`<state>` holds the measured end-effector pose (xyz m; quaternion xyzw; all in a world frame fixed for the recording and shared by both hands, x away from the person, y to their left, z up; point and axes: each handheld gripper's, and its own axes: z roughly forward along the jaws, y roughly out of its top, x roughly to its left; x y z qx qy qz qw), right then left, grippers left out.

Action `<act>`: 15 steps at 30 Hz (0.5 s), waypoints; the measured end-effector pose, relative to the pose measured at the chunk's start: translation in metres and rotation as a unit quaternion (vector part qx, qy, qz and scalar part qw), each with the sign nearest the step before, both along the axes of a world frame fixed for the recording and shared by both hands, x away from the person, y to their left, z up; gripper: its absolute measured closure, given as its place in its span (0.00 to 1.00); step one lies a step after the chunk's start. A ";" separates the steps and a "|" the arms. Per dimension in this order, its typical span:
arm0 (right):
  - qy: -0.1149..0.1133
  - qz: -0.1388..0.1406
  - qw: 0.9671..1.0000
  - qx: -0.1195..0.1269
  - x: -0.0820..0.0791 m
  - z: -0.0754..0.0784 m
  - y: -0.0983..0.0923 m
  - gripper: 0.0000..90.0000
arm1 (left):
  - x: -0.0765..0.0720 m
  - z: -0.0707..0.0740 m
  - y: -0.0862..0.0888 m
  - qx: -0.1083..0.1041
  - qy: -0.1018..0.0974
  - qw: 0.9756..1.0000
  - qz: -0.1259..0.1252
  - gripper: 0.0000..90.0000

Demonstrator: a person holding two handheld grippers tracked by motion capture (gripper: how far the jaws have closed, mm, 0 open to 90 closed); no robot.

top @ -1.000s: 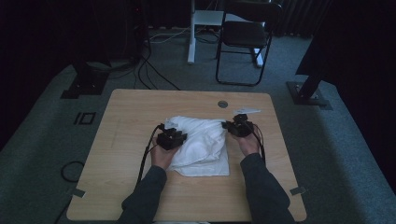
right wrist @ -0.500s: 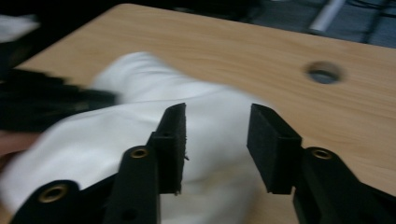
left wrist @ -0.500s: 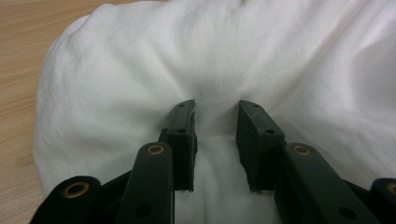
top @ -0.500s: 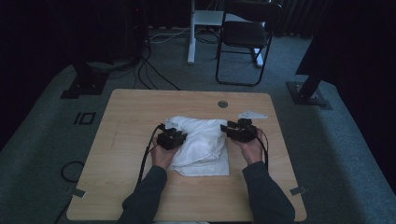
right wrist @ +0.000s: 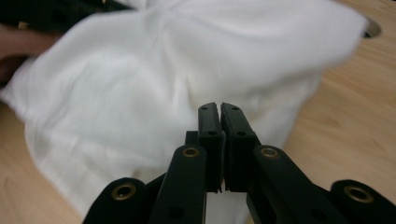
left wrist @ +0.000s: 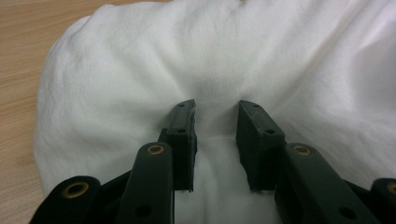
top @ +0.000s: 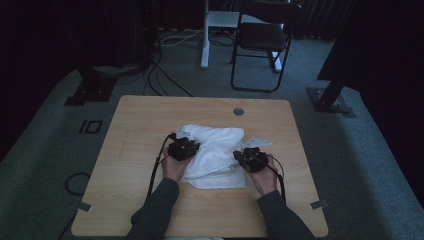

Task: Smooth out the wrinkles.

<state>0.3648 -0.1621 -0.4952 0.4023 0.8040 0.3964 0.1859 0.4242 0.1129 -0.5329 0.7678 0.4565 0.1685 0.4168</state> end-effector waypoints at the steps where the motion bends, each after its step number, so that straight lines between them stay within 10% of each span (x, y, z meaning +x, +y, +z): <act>1: 0.001 -0.001 1.000 0.000 -0.004 0.000 -0.003 0.97 | 0.000 0.000 0.000 0.001 -0.001 1.000 0.000 0.76; 11: 0.005 0.001 1.000 -0.016 -0.039 0.001 -0.016 0.86 | 0.000 0.000 -0.001 0.002 -0.003 1.000 0.001 0.75; 15: -0.029 -0.021 0.999 0.033 -0.029 0.013 -0.022 0.68 | -0.001 0.000 -0.001 0.001 -0.004 1.000 0.000 0.75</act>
